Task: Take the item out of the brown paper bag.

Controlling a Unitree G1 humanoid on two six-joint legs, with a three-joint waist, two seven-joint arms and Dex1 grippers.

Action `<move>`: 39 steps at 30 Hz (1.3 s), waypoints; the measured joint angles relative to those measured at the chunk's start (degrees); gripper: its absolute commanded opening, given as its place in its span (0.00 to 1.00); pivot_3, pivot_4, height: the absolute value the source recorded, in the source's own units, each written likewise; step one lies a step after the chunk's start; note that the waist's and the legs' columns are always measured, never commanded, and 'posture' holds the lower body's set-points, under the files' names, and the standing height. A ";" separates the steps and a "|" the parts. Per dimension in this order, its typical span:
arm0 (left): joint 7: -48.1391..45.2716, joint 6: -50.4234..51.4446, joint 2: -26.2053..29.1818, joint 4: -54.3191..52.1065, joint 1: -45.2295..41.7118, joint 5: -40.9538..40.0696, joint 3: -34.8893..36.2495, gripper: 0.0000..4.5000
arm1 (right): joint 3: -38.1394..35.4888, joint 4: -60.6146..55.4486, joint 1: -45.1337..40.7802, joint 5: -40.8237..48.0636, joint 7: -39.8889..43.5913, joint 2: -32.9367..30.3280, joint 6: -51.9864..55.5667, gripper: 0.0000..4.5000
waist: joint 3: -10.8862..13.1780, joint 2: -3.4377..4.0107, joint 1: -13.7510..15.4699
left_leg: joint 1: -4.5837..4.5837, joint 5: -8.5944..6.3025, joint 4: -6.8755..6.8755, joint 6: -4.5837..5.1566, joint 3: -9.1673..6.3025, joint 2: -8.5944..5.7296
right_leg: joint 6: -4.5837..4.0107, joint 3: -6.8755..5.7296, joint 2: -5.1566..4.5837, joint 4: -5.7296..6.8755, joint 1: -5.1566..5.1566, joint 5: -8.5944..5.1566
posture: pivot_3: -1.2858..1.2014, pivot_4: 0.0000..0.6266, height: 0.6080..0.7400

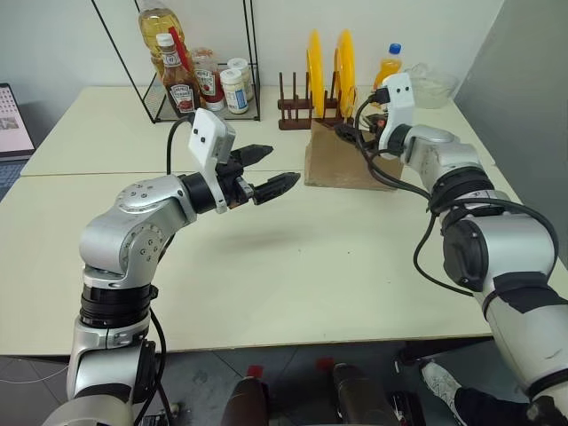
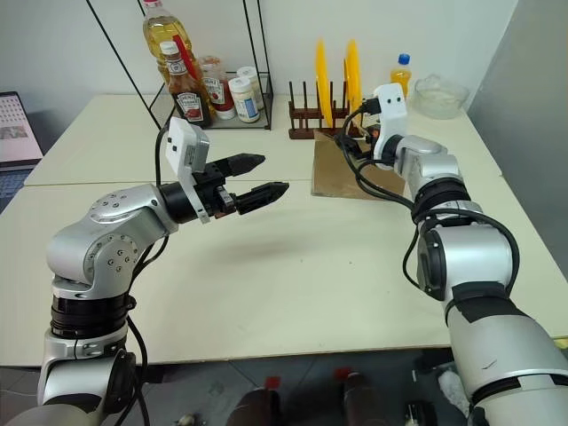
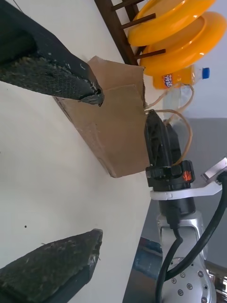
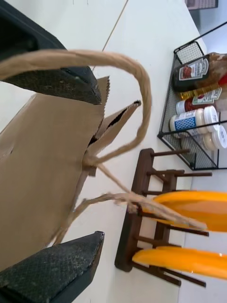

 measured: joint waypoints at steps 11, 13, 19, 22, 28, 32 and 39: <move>1.14 -0.07 0.22 -0.71 1.02 0.00 0.50 0.99 | 0.07 1.22 -0.31 -3.20 -6.31 1.17 -2.16 1.00 | 0.00 0.00 0.01 | -0.01 0.00 0.01 0.00 -0.02 -0.02 | 0.00 -0.02 -0.02 0.01 0.00 0.00 | 0.52 0.24 1.00; 1.13 -0.08 0.40 -0.81 1.03 0.00 0.84 0.99 | 0.08 1.29 -0.69 -3.96 -6.61 0.79 -2.47 1.00 | 0.00 0.01 0.01 | -0.01 0.00 0.00 0.00 -0.02 -0.02 | 0.00 -0.03 -0.02 0.01 0.00 0.00 | 0.52 0.24 1.00; 1.08 -0.21 0.45 -0.91 1.42 0.00 1.15 0.99 | 0.90 1.30 -0.88 -6.13 -6.10 -1.08 -3.42 1.00 | 0.00 0.01 -0.02 | -0.01 0.00 0.01 0.00 -0.02 -0.03 | 0.00 -0.03 -0.03 0.01 0.00 0.00 | 0.52 0.24 1.00; 1.01 -0.52 0.43 -0.87 1.41 0.07 1.14 0.99 | 1.22 1.40 -0.87 -6.89 -6.63 -1.57 -3.48 1.00 | 0.01 0.01 -0.02 | -0.01 0.00 0.01 -0.01 -0.02 -0.03 | -0.01 -0.03 -0.03 0.01 0.00 0.00 | 0.52 0.24 1.00; 0.93 -1.24 0.38 -0.71 1.34 0.14 1.07 0.99 | 0.62 1.84 -0.87 -8.02 -11.18 -1.97 -3.47 1.00 | 0.01 0.01 -0.03 | -0.01 0.00 0.01 0.00 -0.02 -0.03 | -0.01 -0.03 -0.03 0.01 0.00 0.00 | 0.52 0.24 1.00; 0.95 -1.27 0.38 -0.65 1.33 0.23 1.05 1.00 | -0.55 1.92 -0.87 -7.88 -12.56 -1.85 -3.46 0.86 | 0.01 0.01 -0.04 | -0.01 0.00 0.01 0.00 -0.02 -0.03 | -0.01 -0.02 -0.03 0.01 0.00 0.00 | 0.52 0.24 1.00; 1.44 -1.26 0.35 -0.65 1.05 0.32 1.04 1.00 | -2.24 2.24 -0.88 -7.22 -12.61 -0.42 -3.36 0.31 | 0.01 0.01 -0.05 | -0.01 0.00 0.01 -0.01 -0.02 -0.03 | -0.01 -0.03 -0.03 0.02 0.00 0.01 | 0.52 0.24 1.00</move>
